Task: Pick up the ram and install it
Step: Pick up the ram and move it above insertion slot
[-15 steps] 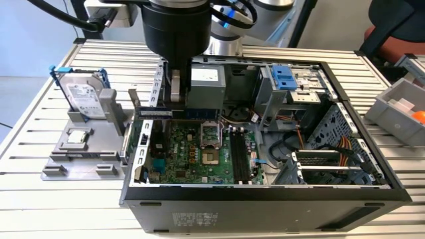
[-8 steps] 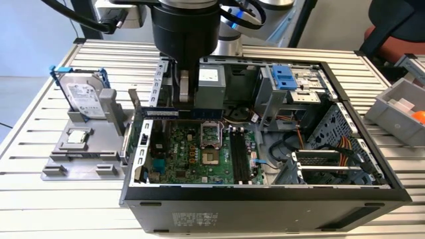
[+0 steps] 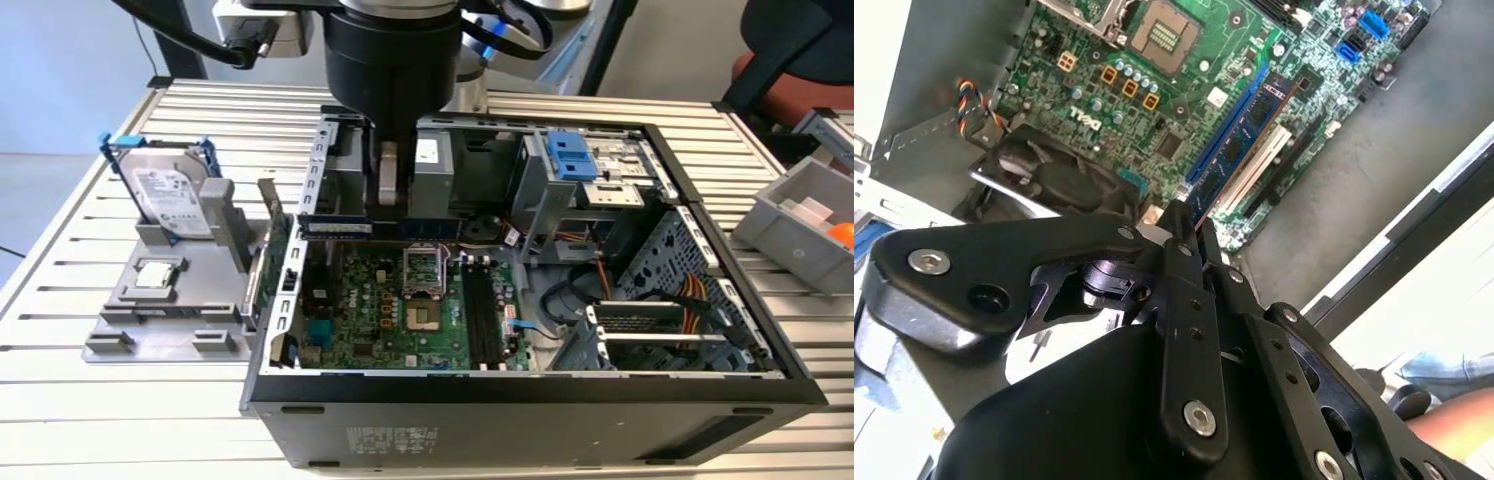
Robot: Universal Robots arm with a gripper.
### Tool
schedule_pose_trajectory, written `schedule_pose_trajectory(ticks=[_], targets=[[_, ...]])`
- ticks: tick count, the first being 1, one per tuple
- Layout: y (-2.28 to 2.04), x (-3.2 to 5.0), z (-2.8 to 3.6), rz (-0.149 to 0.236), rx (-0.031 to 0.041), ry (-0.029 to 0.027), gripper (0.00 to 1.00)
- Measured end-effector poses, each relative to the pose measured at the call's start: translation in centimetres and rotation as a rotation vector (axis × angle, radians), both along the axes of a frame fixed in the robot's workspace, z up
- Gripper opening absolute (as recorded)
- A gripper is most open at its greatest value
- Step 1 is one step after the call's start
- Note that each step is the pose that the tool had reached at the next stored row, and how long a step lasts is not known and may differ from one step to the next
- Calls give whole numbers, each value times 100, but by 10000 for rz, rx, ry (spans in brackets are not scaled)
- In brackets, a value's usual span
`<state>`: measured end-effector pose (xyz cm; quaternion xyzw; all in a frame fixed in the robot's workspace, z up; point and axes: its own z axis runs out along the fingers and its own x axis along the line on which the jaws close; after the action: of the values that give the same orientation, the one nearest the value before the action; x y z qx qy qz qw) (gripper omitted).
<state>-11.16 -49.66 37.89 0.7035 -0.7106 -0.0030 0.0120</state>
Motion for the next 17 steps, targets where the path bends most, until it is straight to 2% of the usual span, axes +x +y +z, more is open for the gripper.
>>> schedule_pose_trajectory(ticks=[17], targets=[[0, 241, 0, 0, 0, 0, 0]])
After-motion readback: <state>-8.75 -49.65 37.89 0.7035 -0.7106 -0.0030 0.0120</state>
